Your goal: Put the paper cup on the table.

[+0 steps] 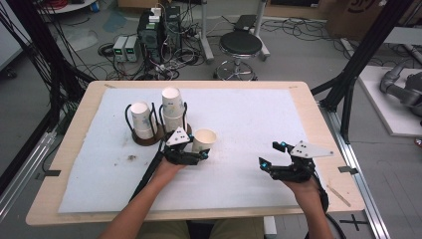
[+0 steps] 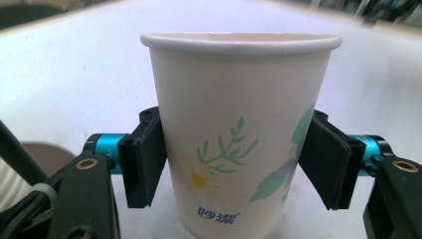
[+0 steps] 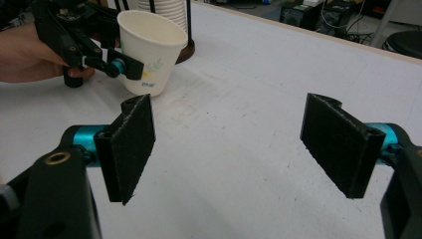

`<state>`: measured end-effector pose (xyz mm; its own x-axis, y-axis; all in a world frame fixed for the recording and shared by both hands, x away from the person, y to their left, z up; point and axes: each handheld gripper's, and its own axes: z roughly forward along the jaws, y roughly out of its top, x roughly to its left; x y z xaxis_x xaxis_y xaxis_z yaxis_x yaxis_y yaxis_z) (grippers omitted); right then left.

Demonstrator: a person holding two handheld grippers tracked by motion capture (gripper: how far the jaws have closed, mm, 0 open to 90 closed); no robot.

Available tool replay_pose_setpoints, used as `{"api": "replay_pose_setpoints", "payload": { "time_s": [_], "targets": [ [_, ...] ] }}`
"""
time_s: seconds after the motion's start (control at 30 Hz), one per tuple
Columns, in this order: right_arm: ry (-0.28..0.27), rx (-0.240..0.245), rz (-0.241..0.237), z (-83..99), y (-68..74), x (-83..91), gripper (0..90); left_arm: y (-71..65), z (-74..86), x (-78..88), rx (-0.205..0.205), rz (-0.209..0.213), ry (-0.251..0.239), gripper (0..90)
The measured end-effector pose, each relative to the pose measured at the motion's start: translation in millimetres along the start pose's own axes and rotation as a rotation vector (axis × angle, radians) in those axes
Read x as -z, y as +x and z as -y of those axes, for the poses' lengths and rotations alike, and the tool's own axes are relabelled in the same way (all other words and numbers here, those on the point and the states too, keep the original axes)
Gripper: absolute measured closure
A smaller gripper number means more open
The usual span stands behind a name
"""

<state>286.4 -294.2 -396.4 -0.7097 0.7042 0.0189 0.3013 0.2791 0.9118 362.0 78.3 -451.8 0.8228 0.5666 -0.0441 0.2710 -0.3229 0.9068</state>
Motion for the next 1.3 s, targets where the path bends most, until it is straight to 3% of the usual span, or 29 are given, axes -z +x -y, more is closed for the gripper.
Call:
{"api": "replay_pose_setpoints", "payload": {
  "time_s": [0.3,0.63,0.7,0.8,1.0,1.3],
  "targets": [
    [0.005,-0.005,-0.001,0.3,0.5,1.7,22.3,-2.2,1.0,12.8,-0.016,-0.011,0.081,31.5],
    [0.011,-0.008,-0.003,0.6,1.3,1.2,22.3,-0.6,8.0,16.8,0.01,0.013,0.072,26.7],
    [0.01,-0.006,-0.004,0.9,0.9,1.3,22.3,-0.7,8.7,19.5,0.036,0.022,0.052,22.1],
    [0.011,-0.013,-0.002,1.4,0.4,2.3,22.3,-0.3,10.1,30.5,0.036,0.035,0.033,19.8],
    [0.01,-0.012,0.004,2.3,-1.2,4.2,22.3,5.5,9.8,71.0,0.028,0.043,-0.073,19.8],
    [0.009,-0.011,0.03,4.1,-1.2,4.8,22.1,19.5,15.5,127.1,0.027,-0.016,-0.207,19.6]
  ]
}}
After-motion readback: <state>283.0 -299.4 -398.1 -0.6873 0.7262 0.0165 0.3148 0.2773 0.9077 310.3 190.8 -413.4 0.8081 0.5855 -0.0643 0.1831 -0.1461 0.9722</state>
